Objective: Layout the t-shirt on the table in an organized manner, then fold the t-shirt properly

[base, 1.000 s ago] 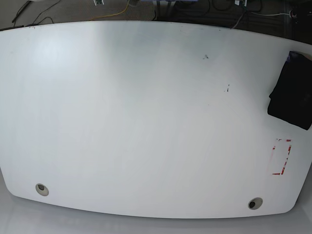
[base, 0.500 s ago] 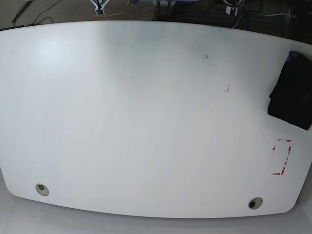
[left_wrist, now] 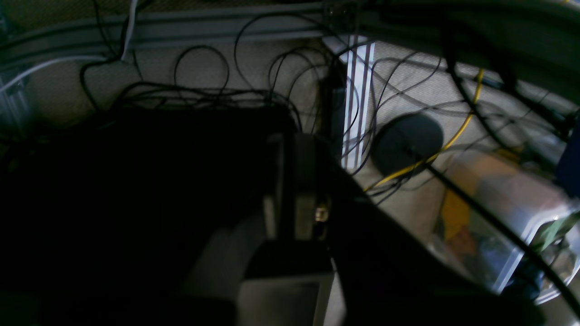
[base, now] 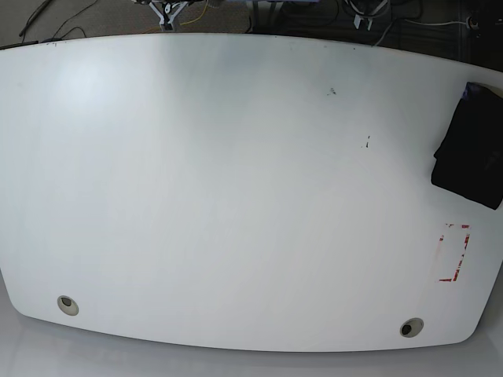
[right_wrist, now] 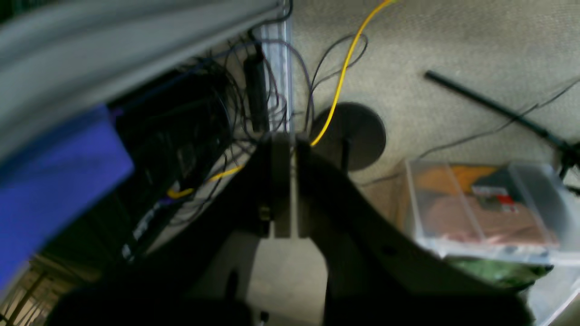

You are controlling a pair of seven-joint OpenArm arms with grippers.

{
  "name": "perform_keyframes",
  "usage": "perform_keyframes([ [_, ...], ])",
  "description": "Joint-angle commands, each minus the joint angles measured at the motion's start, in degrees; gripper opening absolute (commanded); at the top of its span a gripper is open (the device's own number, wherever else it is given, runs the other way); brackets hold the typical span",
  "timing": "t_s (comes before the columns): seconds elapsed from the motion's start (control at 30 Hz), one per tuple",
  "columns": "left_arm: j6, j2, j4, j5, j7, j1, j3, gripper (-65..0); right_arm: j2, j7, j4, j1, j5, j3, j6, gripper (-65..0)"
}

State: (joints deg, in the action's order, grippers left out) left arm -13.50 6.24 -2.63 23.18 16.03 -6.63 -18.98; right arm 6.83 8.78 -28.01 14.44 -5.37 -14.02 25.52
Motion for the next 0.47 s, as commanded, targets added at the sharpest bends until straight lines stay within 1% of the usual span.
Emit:
perform_keyframes([
  [0.0, 1.41, 0.22, 2.5, 0.16, 0.63, 1.4, -0.05, -54.1, 0.42, -0.47, -0.08, -0.33, 0.22, -0.09, 0.11, -63.0],
  [0.17, 4.66, 0.13, 2.63, 0.25, 0.63, 3.51, -0.05, -54.1, 0.33, -0.29, 0.1, -1.73, 0.22, -0.09, 0.02, -63.0],
  [0.37, 4.93, -0.04, 2.63, 0.25, 0.54, 3.78, 0.13, -54.1, 0.16, -0.2, 0.19, -2.08, 0.22, -0.09, 0.02, -63.0],
  [0.43, 4.93, -0.13, 2.63, 0.25, 0.54, 3.78, 1.36, -54.2, 0.16, -0.2, 0.19, -2.17, 0.22, -0.09, 0.02, -63.0],
])
